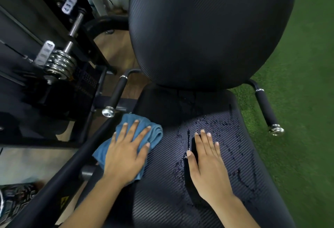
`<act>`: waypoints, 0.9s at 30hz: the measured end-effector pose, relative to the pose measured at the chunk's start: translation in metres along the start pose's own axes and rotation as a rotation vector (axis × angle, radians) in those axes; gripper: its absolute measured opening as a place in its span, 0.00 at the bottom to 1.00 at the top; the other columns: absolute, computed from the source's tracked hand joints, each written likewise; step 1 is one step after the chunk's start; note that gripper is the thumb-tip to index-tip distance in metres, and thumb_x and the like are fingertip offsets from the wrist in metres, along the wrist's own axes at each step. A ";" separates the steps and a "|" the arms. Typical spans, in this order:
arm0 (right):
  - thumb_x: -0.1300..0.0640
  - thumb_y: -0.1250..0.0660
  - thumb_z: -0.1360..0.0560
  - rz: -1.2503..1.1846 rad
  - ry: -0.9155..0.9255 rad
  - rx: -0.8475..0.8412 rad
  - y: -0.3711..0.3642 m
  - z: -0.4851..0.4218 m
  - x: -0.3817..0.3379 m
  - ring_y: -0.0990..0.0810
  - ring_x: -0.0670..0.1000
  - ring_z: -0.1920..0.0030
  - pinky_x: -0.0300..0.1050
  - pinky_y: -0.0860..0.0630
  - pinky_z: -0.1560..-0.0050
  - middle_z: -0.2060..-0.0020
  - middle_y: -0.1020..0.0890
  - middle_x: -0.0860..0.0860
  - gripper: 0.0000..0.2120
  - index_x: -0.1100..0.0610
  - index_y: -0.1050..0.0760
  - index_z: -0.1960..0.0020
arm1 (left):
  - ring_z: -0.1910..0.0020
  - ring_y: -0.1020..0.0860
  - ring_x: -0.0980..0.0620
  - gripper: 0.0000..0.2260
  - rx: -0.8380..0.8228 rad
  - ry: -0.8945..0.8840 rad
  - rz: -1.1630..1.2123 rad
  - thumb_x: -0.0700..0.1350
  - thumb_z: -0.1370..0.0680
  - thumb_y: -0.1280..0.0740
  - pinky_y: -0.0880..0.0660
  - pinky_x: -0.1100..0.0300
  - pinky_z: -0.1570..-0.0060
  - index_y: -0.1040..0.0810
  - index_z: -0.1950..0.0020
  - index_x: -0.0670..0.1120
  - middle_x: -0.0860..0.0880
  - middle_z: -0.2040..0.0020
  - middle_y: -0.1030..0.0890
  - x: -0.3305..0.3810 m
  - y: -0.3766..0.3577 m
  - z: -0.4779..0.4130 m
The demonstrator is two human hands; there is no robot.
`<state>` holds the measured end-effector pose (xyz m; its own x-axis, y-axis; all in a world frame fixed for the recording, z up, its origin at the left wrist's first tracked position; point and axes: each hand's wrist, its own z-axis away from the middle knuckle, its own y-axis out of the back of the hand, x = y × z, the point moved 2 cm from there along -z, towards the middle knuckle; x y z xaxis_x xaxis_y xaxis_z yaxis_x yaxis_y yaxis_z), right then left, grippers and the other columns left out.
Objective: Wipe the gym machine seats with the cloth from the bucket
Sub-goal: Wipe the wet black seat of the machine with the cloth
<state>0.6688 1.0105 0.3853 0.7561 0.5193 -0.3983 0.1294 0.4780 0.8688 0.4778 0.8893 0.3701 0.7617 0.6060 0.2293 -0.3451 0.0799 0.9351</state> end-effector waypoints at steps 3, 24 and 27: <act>0.39 0.68 0.26 0.020 0.012 -0.002 -0.003 0.004 0.001 0.66 0.44 0.26 0.42 0.67 0.27 0.24 0.58 0.47 0.36 0.54 0.55 0.22 | 0.24 0.50 0.46 0.29 -0.011 0.162 0.006 0.64 0.26 0.59 0.51 0.46 0.27 0.45 0.25 0.62 0.53 0.22 0.47 -0.003 0.004 -0.018; 0.39 0.64 0.23 0.042 0.112 0.003 -0.009 0.034 -0.007 0.68 0.41 0.27 0.40 0.68 0.28 0.24 0.57 0.47 0.32 0.53 0.56 0.23 | 0.23 0.51 0.49 0.25 0.003 0.015 -0.009 0.62 0.23 0.53 0.48 0.46 0.29 0.42 0.26 0.63 0.56 0.23 0.46 -0.009 0.005 0.066; 0.40 0.62 0.22 0.058 0.119 0.006 -0.011 0.039 -0.004 0.65 0.43 0.26 0.41 0.67 0.27 0.23 0.55 0.48 0.31 0.54 0.55 0.23 | 0.23 0.51 0.46 0.28 -0.004 0.185 -0.032 0.62 0.26 0.58 0.50 0.44 0.28 0.45 0.25 0.62 0.53 0.22 0.47 0.000 0.007 0.046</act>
<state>0.6893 0.9751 0.3891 0.6809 0.6267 -0.3789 0.0917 0.4403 0.8931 0.5007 0.8535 0.3888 0.6585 0.7384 0.1452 -0.3247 0.1047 0.9400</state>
